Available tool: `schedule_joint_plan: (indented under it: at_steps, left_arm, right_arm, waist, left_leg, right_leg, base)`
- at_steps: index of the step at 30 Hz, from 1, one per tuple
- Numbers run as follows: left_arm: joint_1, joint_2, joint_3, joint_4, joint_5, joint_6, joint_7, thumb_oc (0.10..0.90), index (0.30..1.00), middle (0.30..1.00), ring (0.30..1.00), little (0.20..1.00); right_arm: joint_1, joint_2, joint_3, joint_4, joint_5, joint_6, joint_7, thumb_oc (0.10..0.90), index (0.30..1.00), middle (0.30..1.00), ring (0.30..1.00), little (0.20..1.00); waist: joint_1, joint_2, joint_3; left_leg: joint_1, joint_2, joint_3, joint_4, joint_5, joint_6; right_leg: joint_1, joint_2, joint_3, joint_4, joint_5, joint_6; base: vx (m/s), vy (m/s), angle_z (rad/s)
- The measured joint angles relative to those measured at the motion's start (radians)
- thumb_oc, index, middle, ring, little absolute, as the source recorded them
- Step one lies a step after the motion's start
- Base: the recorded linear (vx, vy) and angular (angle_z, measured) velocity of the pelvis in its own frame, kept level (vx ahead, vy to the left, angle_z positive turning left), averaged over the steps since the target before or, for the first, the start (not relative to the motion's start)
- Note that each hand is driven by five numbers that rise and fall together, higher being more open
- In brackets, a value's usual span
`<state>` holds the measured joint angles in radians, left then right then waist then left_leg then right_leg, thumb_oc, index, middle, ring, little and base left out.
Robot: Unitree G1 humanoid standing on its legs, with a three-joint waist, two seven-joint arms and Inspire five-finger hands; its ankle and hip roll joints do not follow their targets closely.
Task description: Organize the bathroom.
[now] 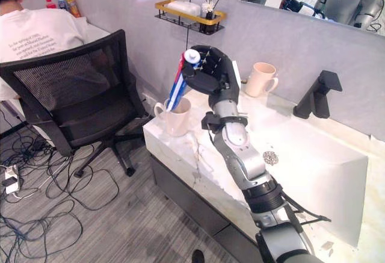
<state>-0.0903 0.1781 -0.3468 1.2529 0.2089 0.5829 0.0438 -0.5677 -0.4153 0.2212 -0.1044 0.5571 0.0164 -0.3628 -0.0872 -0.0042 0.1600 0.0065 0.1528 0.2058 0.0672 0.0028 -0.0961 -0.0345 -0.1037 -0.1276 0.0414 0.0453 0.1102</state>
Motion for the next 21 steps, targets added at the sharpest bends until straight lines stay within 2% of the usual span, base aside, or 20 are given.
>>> schedule_joint_plan:
  at_steps: [21]
  left_arm:
    - [-0.017,0.014,0.0,0.003,0.008,0.034,-0.002,0.8,0.9,0.9,0.9,0.9]
  right_arm:
    - [0.0,0.0,-0.001,-0.031,0.0,0.0,-0.014,0.4,0.3,0.3,0.3,0.3]
  waist:
    - [0.002,-0.034,-0.004]
  left_leg:
    - [-0.021,0.005,0.0,0.035,-0.011,0.002]
  right_leg:
    - [-0.028,-0.002,0.01,0.051,-0.015,-0.003]
  base:
    - [0.02,-0.032,-0.01]
